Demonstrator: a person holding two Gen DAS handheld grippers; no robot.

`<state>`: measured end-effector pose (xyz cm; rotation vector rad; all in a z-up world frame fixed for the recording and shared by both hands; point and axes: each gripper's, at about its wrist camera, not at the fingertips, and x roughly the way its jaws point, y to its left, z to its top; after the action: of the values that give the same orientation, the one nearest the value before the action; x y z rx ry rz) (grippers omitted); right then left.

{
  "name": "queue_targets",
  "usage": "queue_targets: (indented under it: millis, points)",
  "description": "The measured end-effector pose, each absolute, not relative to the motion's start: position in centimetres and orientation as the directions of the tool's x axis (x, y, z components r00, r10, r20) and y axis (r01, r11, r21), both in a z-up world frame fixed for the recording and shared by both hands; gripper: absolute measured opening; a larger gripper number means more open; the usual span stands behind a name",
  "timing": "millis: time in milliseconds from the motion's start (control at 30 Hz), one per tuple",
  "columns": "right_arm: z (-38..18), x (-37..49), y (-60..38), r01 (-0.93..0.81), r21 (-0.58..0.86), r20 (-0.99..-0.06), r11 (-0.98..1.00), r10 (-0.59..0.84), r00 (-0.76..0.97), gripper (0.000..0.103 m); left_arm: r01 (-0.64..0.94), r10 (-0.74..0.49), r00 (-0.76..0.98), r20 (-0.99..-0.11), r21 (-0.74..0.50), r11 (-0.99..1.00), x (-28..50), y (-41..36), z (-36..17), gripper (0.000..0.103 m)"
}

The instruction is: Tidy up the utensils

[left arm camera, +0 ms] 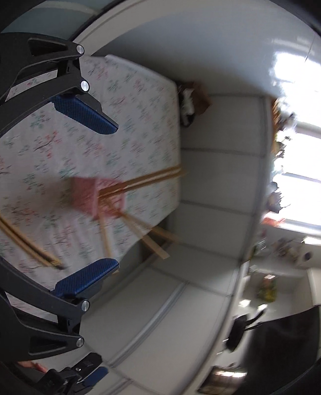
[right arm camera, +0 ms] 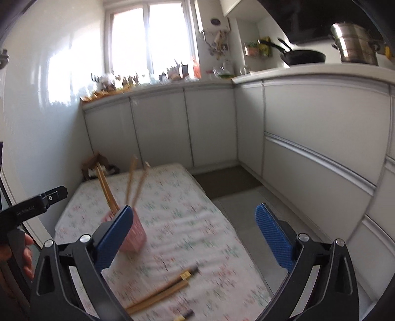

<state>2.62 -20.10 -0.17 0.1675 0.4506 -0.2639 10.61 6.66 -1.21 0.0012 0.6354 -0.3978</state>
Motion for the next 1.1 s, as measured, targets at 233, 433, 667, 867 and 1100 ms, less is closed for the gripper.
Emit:
queue_targets:
  millis: [233, 433, 667, 867, 1100]
  points:
    - [-5.1, -1.0, -21.6, 0.342, 0.130, -0.594, 0.931, -0.203, 0.779, 0.097, 0.529, -0.357, 0.594, -0.721, 0.015, 0.848, 9.3, 0.4, -5.4, 0.096]
    - [-9.6, -2.8, -23.3, 0.378, 0.194, -0.702, 0.905, -0.141, 0.698, 0.097, 0.692, -0.336, 0.501, -0.798, 0.136, 0.709, 6.5, -5.2, -7.9, 0.096]
    - [-11.9, -3.5, -24.9, 0.404, 0.300, -0.741, 0.864, -0.056, 0.669, 0.097, 0.765, -0.189, 0.327, -0.926, 0.142, 0.628, 8.5, -11.0, -13.0, 0.068]
    - [-12.7, -3.6, -25.8, 0.408, 0.330, -0.740, 0.852, -0.035, 0.672, 0.097, 0.823, -0.088, 0.204, -0.975, 0.122, 0.555, 10.5, -16.1, -16.0, 0.028]
    - [-13.8, -3.6, -27.3, 0.425, 0.361, -0.747, 0.830, -0.016, 0.665, 0.097, 0.861, -0.041, 0.029, -0.999, 0.005, 0.509, 12.8, -19.5, -19.0, 0.009]
